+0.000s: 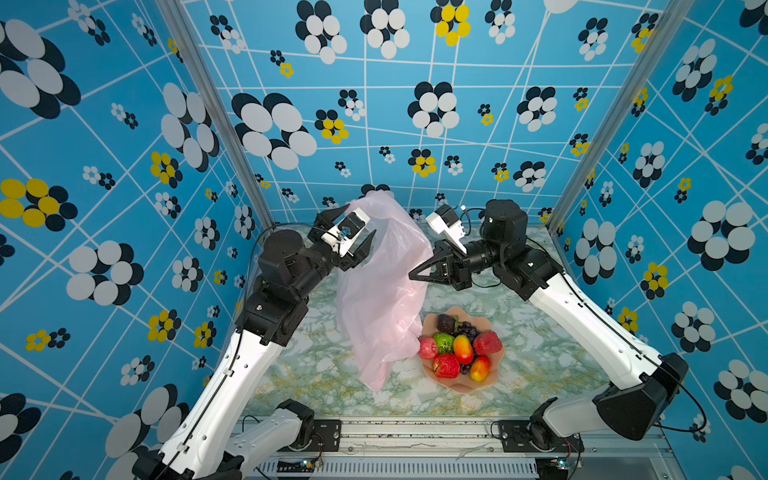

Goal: Place the fruits into the plastic bag

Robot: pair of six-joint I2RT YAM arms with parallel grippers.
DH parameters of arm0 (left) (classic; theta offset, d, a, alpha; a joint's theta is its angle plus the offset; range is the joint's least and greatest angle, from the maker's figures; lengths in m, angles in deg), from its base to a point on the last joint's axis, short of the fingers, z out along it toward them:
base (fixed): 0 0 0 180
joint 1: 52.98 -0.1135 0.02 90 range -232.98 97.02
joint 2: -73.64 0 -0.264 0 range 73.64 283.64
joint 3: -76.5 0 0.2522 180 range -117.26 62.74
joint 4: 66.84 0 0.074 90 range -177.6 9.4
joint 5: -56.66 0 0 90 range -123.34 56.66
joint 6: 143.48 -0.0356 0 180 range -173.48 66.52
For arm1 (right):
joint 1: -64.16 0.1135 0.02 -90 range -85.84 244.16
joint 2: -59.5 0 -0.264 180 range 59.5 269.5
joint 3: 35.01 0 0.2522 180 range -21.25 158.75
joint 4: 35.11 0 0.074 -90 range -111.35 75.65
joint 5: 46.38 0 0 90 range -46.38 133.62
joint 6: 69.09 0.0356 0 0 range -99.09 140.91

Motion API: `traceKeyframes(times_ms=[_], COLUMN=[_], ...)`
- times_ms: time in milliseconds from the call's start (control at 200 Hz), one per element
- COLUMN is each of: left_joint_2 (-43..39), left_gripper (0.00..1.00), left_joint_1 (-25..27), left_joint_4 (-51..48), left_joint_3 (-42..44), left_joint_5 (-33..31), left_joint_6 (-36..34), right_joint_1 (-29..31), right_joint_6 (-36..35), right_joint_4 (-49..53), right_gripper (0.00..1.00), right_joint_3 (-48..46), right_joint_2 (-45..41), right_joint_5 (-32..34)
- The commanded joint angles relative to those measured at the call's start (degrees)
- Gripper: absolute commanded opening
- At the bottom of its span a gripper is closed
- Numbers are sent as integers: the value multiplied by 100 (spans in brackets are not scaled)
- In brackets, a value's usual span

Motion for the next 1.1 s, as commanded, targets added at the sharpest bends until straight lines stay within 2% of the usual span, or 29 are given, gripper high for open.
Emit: traceKeyframes(times_ms=[0,115,180,340,565,625,665,715,750,780,805,870,885,965,1020,1095], left_joint_2=[-274,-618,-634,-159,549,691,770,851,875,874,858,836,834,872,897,951], left_gripper=[99,99,99,99,100,97,89,65,33,12,0,0,0,0,0,0], left_joint_1=[-154,-195,-271,-333,-330,-331,-321,-314,-315,-306,-285,-245,-237,-161,-61,148], left_joint_4=[-534,-305,-333,-677,-580,-578,-599,-646,-634,-600,-580,-657,-709,-1132,-1399,-1755], left_joint_3=[137,481,473,24,-445,-550,-633,-738,-784,-796,-800,-834,-865,-1084,-1243,-1472], left_joint_5=[759,433,500,914,959,968,941,933,950,965,966,956,945,705,361,-357], left_joint_6=[176,206,143,31,-18,-18,6,38,101,159,195,194,186,167,148,108], right_joint_1=[32,39,48,142,202,215,215,215,214,215,207,174,155,56,-32,-161], right_joint_6=[31,59,128,144,147,152,151,102,33,-15,-76,-267,-305,-462,-527,-504], right_joint_4=[24,3,-70,-104,-37,-31,-13,49,150,220,293,550,624,1044,1294,1445], right_gripper=[0,0,0,0,0,0,0,0,0,0,0,1,4,35,47,57], right_joint_3=[44,-33,-113,-213,-251,-270,-293,-318,-340,-351,-369,-370,-369,-264,-208,-201], right_joint_2=[-146,-200,-243,-380,-504,-521,-530,-537,-544,-555,-557,-558,-550,-480,-441,-459], right_joint_5=[84,92,95,107,62,55,50,60,90,140,196,461,519,1109,1508,2113])
